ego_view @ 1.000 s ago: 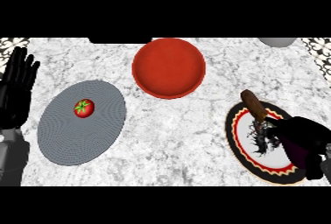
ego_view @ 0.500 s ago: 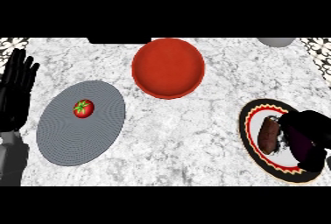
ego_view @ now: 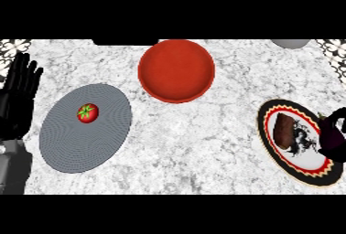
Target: Pick the eggplant from the plate and place it in the bowl
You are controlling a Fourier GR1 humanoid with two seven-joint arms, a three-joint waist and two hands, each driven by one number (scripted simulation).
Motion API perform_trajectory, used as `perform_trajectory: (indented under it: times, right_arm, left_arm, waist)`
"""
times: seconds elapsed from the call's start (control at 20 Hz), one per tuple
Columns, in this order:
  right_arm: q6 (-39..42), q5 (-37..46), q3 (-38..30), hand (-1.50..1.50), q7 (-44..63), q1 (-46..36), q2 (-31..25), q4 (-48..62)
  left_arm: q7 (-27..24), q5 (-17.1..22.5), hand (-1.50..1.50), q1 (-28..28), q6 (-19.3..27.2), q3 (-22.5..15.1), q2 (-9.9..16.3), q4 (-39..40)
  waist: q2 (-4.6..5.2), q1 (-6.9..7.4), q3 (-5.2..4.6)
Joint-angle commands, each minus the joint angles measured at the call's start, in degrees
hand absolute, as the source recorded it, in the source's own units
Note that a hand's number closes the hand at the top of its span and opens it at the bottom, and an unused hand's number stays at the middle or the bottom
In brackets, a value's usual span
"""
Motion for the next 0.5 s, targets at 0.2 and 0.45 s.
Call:
perform_trajectory:
  times: [0.2,0.45]
  right_arm:
    - [0.3,-2.4,-5.1,1.50,6.9,1.4,-2.0,-14.7]
    - [8.3,-12.8,-9.5,1.50,3.4,1.6,-2.1,-26.9]
  left_arm:
    - [2.4,-0.5,0.00,-0.1,1.2,0.1,-0.1,-2.1]
    - [1.1,0.8,0.00,3.4,-0.6,1.3,0.3,-3.3]
  waist:
    - [-0.15,-0.64,0.09]
    - [-0.47,-1.11,0.05]
